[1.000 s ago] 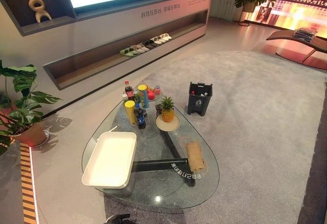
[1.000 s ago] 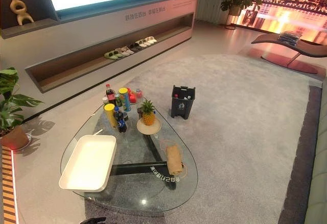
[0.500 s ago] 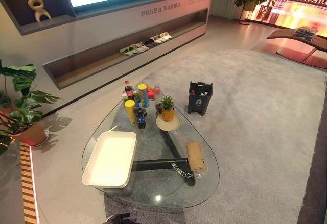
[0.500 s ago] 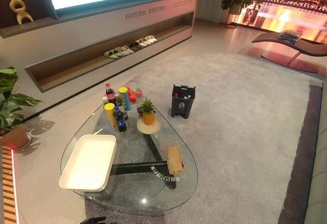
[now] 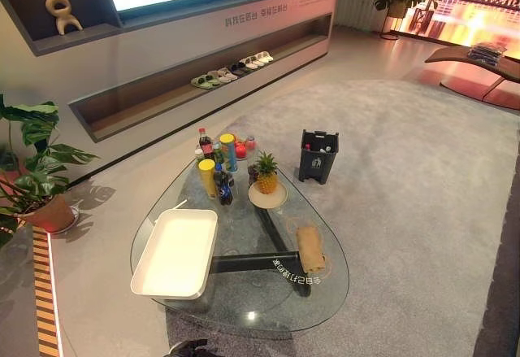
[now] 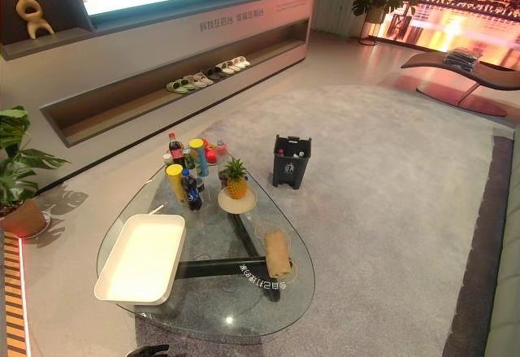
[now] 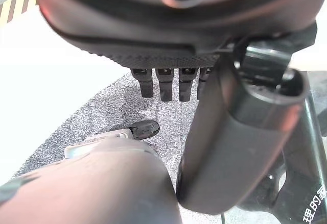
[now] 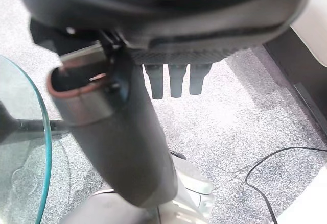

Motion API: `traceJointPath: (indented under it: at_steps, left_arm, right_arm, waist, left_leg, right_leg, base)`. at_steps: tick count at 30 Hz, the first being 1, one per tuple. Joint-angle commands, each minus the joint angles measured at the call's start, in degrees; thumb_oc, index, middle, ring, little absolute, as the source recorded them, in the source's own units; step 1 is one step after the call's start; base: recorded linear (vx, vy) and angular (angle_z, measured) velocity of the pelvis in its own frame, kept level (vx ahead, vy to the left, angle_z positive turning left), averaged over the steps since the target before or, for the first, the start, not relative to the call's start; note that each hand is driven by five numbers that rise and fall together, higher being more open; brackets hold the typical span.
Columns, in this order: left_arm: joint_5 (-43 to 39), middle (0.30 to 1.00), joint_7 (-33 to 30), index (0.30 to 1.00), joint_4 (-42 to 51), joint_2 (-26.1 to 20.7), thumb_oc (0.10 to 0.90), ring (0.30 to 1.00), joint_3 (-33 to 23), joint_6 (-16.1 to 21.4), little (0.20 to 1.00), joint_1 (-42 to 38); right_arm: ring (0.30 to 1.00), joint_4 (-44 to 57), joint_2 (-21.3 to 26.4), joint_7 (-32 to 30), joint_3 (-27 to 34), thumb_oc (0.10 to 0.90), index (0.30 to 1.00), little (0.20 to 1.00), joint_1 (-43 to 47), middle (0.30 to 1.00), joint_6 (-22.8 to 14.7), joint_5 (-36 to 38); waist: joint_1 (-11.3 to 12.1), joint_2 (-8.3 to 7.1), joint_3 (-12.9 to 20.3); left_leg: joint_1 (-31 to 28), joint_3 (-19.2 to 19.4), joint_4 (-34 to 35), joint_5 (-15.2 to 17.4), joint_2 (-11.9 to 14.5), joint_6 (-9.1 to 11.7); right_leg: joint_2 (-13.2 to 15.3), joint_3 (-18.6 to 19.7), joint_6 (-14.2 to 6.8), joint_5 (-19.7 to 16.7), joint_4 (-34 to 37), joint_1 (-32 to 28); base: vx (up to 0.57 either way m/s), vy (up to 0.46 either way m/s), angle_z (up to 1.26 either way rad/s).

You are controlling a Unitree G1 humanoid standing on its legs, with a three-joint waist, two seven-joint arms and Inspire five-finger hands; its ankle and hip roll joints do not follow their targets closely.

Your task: Wipe the table with a cloth and put it in the basket.

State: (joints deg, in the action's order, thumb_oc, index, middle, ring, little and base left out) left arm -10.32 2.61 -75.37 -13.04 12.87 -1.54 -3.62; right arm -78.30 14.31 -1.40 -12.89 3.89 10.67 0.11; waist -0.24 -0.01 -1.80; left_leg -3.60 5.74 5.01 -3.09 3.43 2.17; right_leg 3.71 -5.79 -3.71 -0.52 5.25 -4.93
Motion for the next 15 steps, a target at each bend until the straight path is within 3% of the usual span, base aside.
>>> traceJointPath:
  at_steps: [1,3,6,9,15]
  left_arm:
    - [0.52,0.9,-2.86,0.9,-3.37,0.25,0.8,0.9,0.81,2.08,0.9,-3.6]
    - [-0.62,0.9,-3.62,0.9,-2.79,0.14,0.8,0.9,1.47,2.83,0.9,-4.52]
    - [-2.8,0.9,-2.41,0.9,-2.46,-2.18,0.8,0.9,0.48,5.43,0.9,-9.06]
    - [-5.43,0.9,-2.83,0.9,-0.6,-2.94,0.8,0.9,1.08,5.95,0.9,-11.63]
    - [-6.51,0.9,-3.54,0.9,1.59,-4.03,0.8,0.9,2.34,7.77,0.9,-13.74]
  right_arm:
    - [0.9,-3.65,1.28,-0.28,-1.74,0.8,0.9,0.9,5.21,0.9,0.33,-0.25]
    - [0.9,-3.32,1.48,-0.77,-2.41,0.8,0.9,0.9,6.4,0.9,0.56,0.82]
    - [0.9,-2.98,3.56,-1.02,-3.79,0.8,0.9,0.9,10.82,0.9,-0.71,1.18]
    - [0.9,-1.26,4.09,-1.87,-4.34,0.8,0.9,0.9,13.46,0.9,0.81,1.39]
    - [0.9,0.94,5.25,-3.45,-4.27,0.8,0.9,0.9,15.16,0.9,0.2,3.56]
  waist:
    - [0.07,-0.14,-2.95]
    - [0.03,0.31,-4.56]
    - [-1.42,2.05,-10.32]
    - [-2.52,3.09,-13.81]
    - [-2.4,3.22,-18.54]
  left_leg:
    - [0.97,-1.44,-0.01,3.48,-1.07,0.52]
    - [3.26,-1.62,-0.01,2.63,-1.19,0.61]
    - [9.26,-1.35,-0.01,0.71,-1.73,0.36]
    - [12.69,-1.41,-0.01,-0.52,-2.27,0.2]
    - [17.25,-2.23,-0.01,-2.21,-3.15,0.19]
  right_leg:
    - [1.32,-2.19,-2.23,-0.4,-1.38,2.46]
    - [1.46,-1.89,-2.29,-1.03,-1.61,4.83]
    - [1.28,-0.57,-1.9,-2.75,-2.23,11.88]
    - [0.84,0.64,-1.66,-3.82,-2.2,15.45]
    - [0.97,0.37,-1.56,-4.31,-3.28,19.89]
  base:
    - [-0.07,0.011,0.0]
    - [-0.22,0.037,-0.02]
    - [-0.35,0.114,-0.03]
    - [-0.19,0.089,0.02]
    - [-0.1,0.011,0.02]
